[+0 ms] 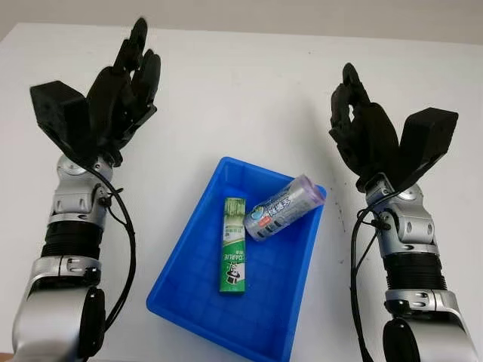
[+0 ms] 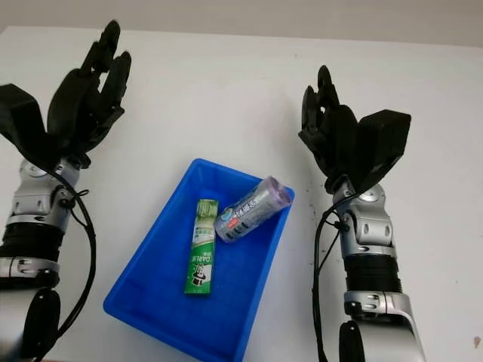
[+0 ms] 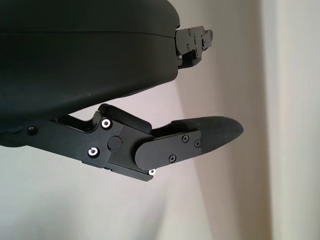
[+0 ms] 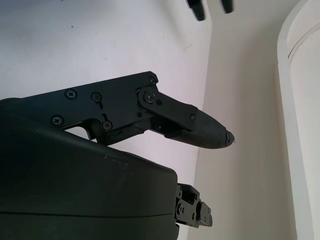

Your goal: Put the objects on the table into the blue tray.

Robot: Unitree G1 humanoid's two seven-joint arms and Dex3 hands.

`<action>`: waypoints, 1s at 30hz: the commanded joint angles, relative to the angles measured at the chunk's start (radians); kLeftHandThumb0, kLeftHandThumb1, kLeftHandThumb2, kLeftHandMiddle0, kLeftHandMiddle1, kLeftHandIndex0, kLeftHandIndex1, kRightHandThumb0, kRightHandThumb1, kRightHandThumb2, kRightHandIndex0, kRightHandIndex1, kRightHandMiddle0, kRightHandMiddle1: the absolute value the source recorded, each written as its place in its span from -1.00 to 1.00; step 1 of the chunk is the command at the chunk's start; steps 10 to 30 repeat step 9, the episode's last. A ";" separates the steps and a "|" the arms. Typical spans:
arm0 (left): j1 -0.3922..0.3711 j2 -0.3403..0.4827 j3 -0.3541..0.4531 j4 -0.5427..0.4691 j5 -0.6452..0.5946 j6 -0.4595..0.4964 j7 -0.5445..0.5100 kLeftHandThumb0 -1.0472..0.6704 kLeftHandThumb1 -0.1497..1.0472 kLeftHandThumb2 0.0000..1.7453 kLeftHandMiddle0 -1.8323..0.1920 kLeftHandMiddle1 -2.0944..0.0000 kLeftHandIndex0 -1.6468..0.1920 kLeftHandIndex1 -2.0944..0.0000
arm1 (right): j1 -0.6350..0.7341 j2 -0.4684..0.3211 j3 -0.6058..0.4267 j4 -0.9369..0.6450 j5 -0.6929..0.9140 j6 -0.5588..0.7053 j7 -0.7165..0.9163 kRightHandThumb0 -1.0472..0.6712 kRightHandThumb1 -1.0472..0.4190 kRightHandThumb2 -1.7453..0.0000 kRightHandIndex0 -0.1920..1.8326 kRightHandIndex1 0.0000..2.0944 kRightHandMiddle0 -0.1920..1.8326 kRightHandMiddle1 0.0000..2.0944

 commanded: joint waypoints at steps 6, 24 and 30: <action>0.007 -0.032 0.014 0.092 0.000 -0.035 0.022 -0.67 1.00 -0.16 1.00 0.98 0.99 0.98 | -0.007 -0.002 -0.018 -0.049 0.005 -0.001 -0.026 -0.57 -1.00 0.20 -1.00 -1.00 -1.00 -1.00; 0.007 -0.040 0.015 0.128 0.004 -0.078 0.025 -0.65 1.00 -0.16 1.00 0.97 1.00 0.97 | -0.001 -0.001 -0.019 -0.062 0.006 0.014 -0.032 -0.57 -1.00 0.18 -1.00 -1.00 -1.00 -1.00; 0.007 -0.040 0.015 0.128 0.004 -0.078 0.025 -0.65 1.00 -0.16 1.00 0.97 1.00 0.97 | -0.001 -0.001 -0.019 -0.062 0.006 0.014 -0.032 -0.57 -1.00 0.18 -1.00 -1.00 -1.00 -1.00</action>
